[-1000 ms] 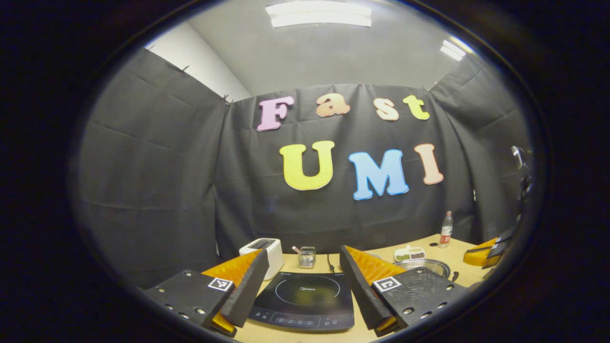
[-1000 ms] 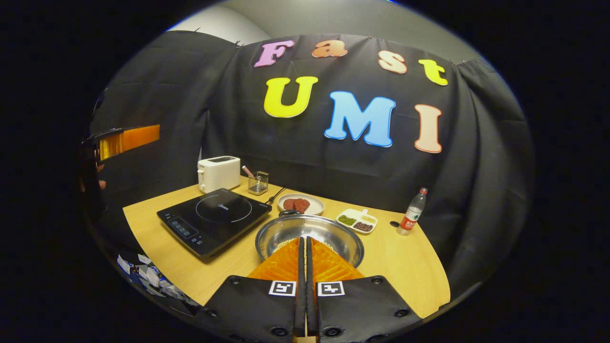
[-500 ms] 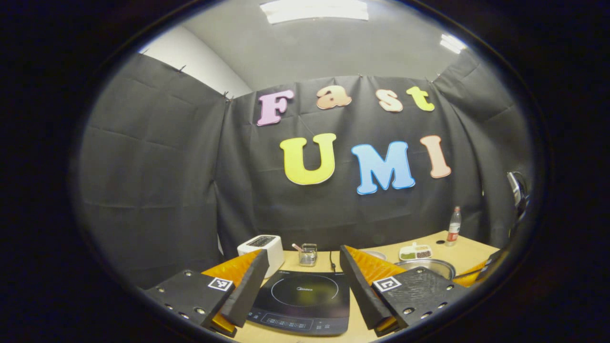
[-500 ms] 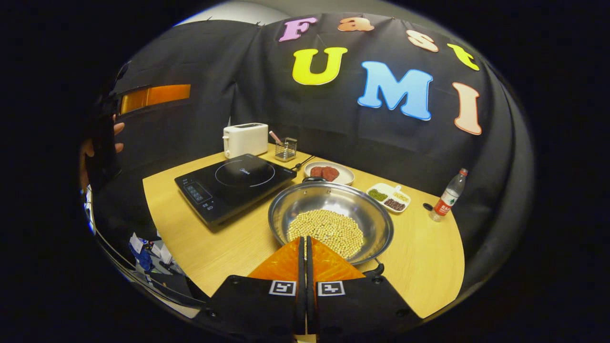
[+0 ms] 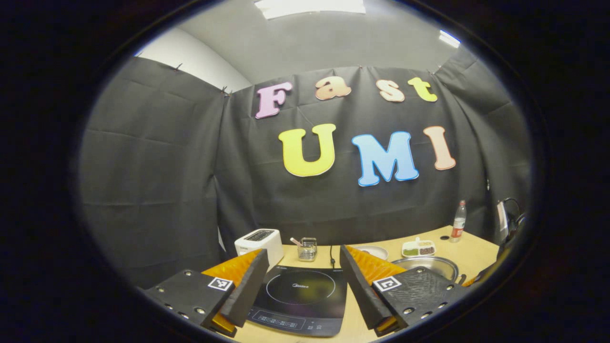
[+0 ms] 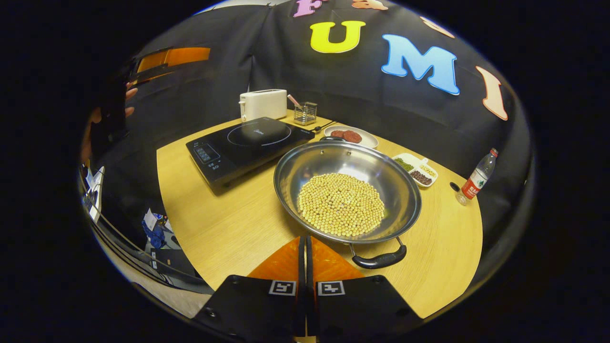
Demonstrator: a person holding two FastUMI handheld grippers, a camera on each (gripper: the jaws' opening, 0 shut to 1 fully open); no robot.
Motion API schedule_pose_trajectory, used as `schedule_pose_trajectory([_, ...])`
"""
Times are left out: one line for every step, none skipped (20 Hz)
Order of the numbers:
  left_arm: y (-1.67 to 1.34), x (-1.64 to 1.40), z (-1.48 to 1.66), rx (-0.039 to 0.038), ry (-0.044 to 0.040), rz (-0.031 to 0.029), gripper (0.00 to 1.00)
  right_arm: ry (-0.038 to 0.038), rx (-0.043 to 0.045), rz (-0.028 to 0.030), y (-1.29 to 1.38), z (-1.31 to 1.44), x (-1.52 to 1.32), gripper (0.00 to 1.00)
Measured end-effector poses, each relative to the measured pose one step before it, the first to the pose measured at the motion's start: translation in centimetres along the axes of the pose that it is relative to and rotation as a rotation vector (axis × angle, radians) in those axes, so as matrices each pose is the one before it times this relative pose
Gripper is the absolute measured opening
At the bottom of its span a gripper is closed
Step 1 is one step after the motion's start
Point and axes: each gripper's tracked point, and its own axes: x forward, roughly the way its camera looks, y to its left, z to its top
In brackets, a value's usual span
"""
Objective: First push the handle of the pot to place it horizontally, then grasp the pot with both hands and set it on the induction cooktop.
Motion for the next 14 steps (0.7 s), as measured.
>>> schedule_pose_trajectory([-0.107,0.032,-0.072,0.00084,0.00416,0.00277,0.89,0.01072,0.00083,0.00392,-0.218,-0.376,0.243,0.02])
schedule_pose_trajectory([-0.168,0.125,-0.275,0.00011,0.00441,0.00337,0.89,0.01002,0.00327,0.00291,-0.195,-0.227,0.216,0.02])
schedule_pose_trajectory([-0.115,0.152,-0.119,-0.00124,0.0051,0.00237,0.89,0.00934,0.00261,0.00084,-0.141,-0.295,0.274,0.02])
schedule_pose_trajectory([-0.268,0.085,-0.151,-0.00227,0.00461,0.0013,0.89,0.00951,0.00068,-0.00376,-0.418,-0.231,0.261,0.02])
schedule_pose_trajectory([-0.29,0.213,-0.001,-0.00153,0.00231,0.001,0.89,0.01051,0.00121,-0.00487,-0.367,-0.314,0.184,0.02])
schedule_pose_trajectory([-0.251,0.023,-0.148,-0.00074,0.00021,-0.00065,0.89,0.00625,0.00307,-0.00428,-0.41,-0.085,0.045,0.02])
schedule_pose_trajectory([-0.325,0.141,0.003,0.00163,-0.001,-0.00054,0.88,0.00228,0.00621,-0.00234,-0.246,-0.153,0.15,0.02])
schedule_pose_trajectory([-0.129,0.153,0.167,0.00301,-0.00132,0.0004,0.89,0.00125,0.00704,-0.00393,-0.326,-0.049,0.004,0.02])
schedule_pose_trajectory([-0.165,0.094,0.173,0.00187,-0.00243,-0.00033,0.89,0.00375,0.00643,-0.00403,-0.258,-0.153,0.07,0.02])
schedule_pose_trajectory([-0.124,0.076,0.079,0.00084,-0.00253,0.00001,0.89,0.00364,0.00405,-0.00751,-0.398,-0.095,0.066,0.02])
schedule_pose_trajectory([-0.08,0.085,-0.061,0.0002,-0.00091,-0.00011,0.88,0.00028,0.00395,-0.00688,-0.296,-0.088,0.015,0.02])
schedule_pose_trajectory([-0.163,0.048,-0.11,0.00036,0.00017,0.00093,0.89,-0.0017,0.00908,0.00602,-0.106,0.05,-0.152,0.02])
schedule_pose_trajectory([-0.141,0.023,-0.031,-0.00062,0.00144,0.00024,0.89,-0.00242,0.00948,0.0027,0.094,-0.011,0.103,0.02])
schedule_pose_trajectory([-0.066,-0.106,-0.07,-0.00084,0.0023,0.00055,0.89,-0.0014,0.00316,-0.00077,-0.085,0.026,-0.087,0.02])
